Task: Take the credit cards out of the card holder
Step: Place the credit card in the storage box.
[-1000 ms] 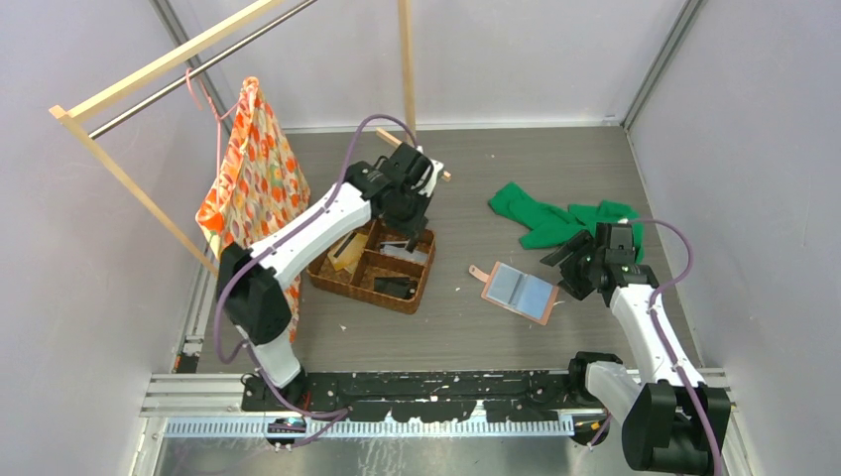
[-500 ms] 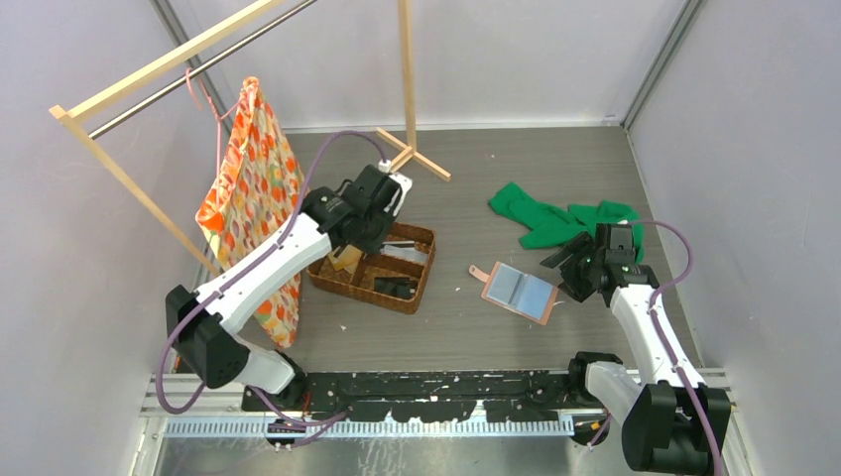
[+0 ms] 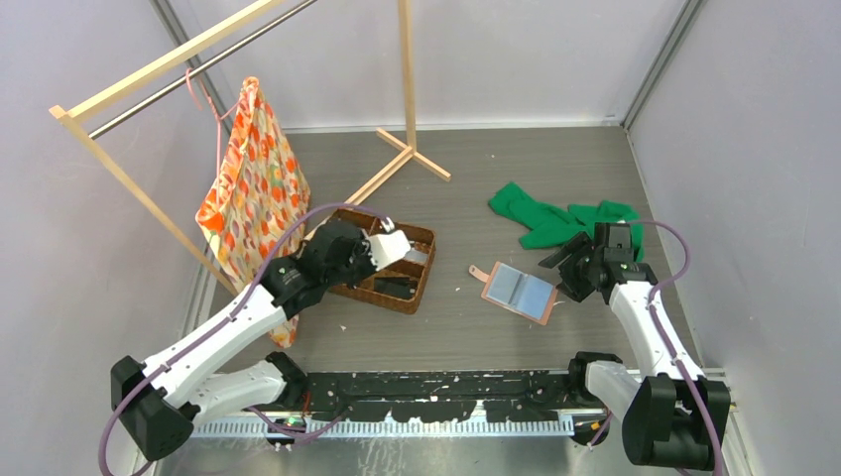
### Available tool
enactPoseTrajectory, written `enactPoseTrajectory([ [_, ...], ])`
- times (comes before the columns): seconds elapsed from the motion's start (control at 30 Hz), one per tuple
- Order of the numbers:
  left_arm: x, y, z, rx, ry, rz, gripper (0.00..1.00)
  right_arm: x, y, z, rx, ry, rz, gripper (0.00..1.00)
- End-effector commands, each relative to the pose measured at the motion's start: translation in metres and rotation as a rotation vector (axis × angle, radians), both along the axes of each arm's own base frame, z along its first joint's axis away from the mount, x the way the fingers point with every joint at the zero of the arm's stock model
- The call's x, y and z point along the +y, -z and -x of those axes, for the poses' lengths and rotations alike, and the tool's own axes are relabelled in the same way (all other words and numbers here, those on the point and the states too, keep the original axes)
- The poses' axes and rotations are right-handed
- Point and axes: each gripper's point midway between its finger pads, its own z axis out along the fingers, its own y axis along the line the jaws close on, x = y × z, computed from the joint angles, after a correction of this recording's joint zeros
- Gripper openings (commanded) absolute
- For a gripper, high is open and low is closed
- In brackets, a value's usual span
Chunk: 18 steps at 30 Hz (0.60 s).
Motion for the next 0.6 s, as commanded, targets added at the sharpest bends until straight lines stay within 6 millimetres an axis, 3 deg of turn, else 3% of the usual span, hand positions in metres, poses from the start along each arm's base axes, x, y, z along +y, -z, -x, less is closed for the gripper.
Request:
enactPoseTrajectory([
  [0.0,-0.025,-0.006,-0.007,-0.182,0.267,-0.026,0.0,0.001,-0.007,-0.011,-0.037,-0.008,-0.013,0.69],
  [0.13,-0.022,0.016,-0.004,-0.212,0.325,-0.089,0.0,0.001,-0.007,-0.011,-0.04,-0.009,-0.012,0.69],
  [0.57,-0.024,0.049,0.0,-0.265,0.4,-0.199,0.0,0.003,0.0,-0.008,-0.031,-0.007,-0.022,0.69],
])
